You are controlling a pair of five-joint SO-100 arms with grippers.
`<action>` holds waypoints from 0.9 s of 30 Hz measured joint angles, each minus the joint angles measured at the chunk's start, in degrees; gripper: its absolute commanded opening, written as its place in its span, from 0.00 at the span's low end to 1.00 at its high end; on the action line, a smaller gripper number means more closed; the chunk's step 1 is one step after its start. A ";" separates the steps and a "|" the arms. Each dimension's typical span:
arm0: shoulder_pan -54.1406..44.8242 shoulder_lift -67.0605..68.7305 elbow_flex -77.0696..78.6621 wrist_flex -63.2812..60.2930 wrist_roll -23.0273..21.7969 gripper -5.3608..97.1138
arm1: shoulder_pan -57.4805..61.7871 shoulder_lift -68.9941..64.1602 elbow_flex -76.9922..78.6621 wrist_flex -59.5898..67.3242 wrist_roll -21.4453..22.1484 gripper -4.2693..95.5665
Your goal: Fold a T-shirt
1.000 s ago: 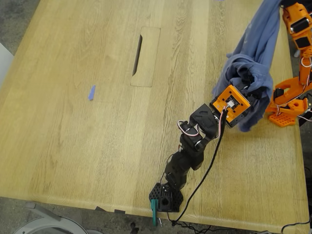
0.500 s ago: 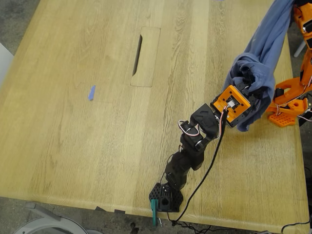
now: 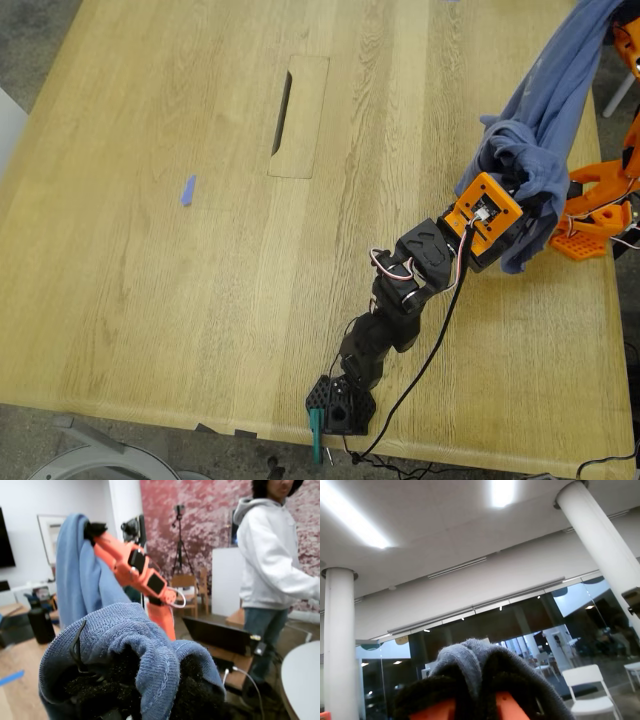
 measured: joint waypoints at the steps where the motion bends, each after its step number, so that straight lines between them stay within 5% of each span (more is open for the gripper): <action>1: -0.18 0.53 0.00 0.97 -0.26 0.05 | 0.00 1.05 1.49 0.35 0.26 0.04; 17: -3.16 2.64 -9.49 20.39 -2.46 0.05 | -2.72 20.65 35.16 0.00 1.93 0.04; 27: -5.63 0.70 -10.11 24.35 -4.92 0.05 | -8.79 24.35 43.15 -0.70 -0.88 0.04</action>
